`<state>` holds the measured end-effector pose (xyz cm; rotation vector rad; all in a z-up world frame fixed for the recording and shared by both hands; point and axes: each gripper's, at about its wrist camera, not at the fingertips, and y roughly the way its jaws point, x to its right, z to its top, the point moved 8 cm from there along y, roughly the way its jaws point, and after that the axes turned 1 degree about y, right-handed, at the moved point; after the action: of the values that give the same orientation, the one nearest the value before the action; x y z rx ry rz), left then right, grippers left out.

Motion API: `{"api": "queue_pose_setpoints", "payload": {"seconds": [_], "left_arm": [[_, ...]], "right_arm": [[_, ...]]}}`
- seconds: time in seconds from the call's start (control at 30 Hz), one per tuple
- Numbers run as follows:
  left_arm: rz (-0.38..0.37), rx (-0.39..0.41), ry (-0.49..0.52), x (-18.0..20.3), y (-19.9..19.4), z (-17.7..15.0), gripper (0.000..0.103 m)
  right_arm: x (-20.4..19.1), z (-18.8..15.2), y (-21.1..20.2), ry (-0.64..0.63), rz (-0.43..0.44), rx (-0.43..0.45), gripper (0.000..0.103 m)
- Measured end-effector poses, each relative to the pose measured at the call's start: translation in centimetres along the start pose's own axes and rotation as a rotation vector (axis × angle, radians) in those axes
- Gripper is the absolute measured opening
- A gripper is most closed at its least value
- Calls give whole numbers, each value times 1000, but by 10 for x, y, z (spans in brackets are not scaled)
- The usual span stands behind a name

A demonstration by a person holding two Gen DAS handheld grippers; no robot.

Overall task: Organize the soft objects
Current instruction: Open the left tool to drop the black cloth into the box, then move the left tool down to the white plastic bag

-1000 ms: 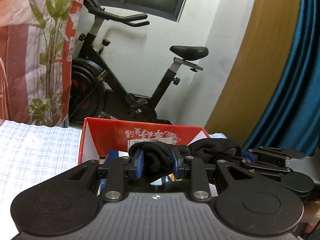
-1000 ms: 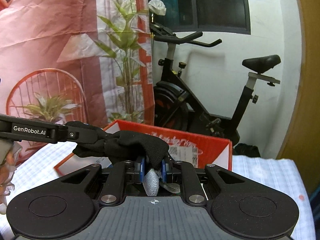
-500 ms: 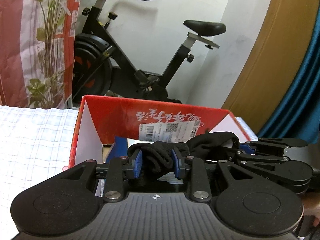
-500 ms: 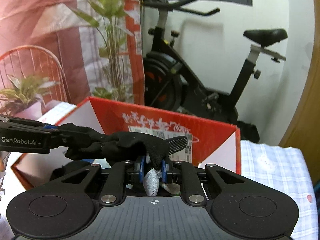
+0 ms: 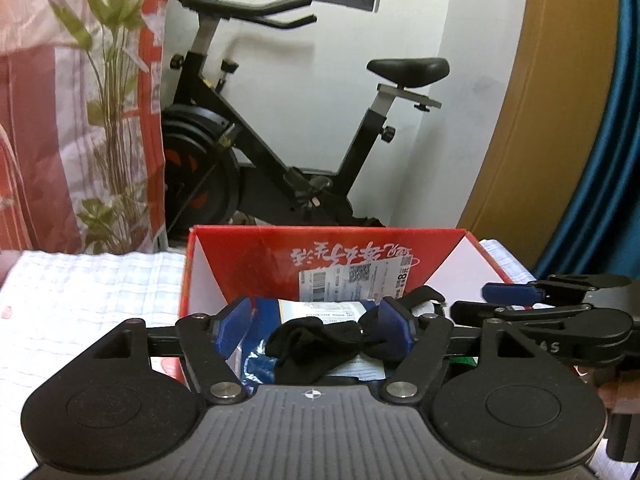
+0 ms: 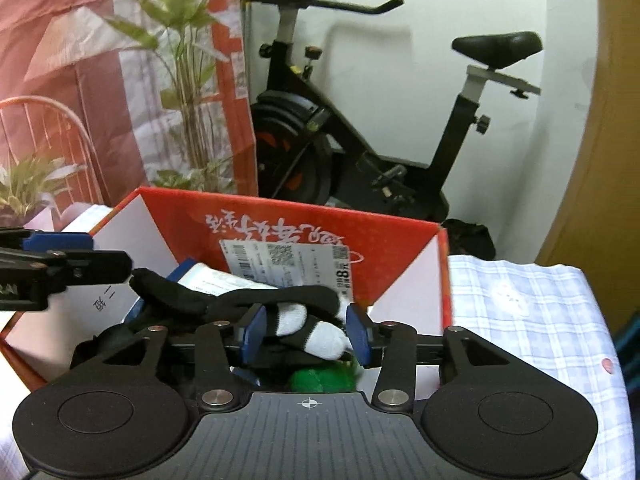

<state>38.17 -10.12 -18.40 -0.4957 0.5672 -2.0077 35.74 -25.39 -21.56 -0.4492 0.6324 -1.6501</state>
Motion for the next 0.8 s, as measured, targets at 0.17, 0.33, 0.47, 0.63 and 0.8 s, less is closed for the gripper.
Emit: {"api": "queue_pose_setpoints", "payload": {"seconds": [0.17, 0.33, 0.47, 0.63, 0.8], "left_arm": [[3, 35, 33, 7, -33, -1, 75], [-15, 52, 46, 17, -68, -14, 75], [-39, 40, 62, 25, -88, -40, 74], [-72, -16, 63, 29, -100, -87, 73], [-112, -95, 36, 28, -94, -129, 65]], "right_arm": [[6, 0, -31, 41, 11, 60, 48], [1, -9, -70, 62, 31, 121, 48], [-8, -25, -98, 86, 57, 151, 48], [-22, -53, -125, 101, 91, 162, 48], [-32, -97, -134, 132, 113, 109, 48]]}}
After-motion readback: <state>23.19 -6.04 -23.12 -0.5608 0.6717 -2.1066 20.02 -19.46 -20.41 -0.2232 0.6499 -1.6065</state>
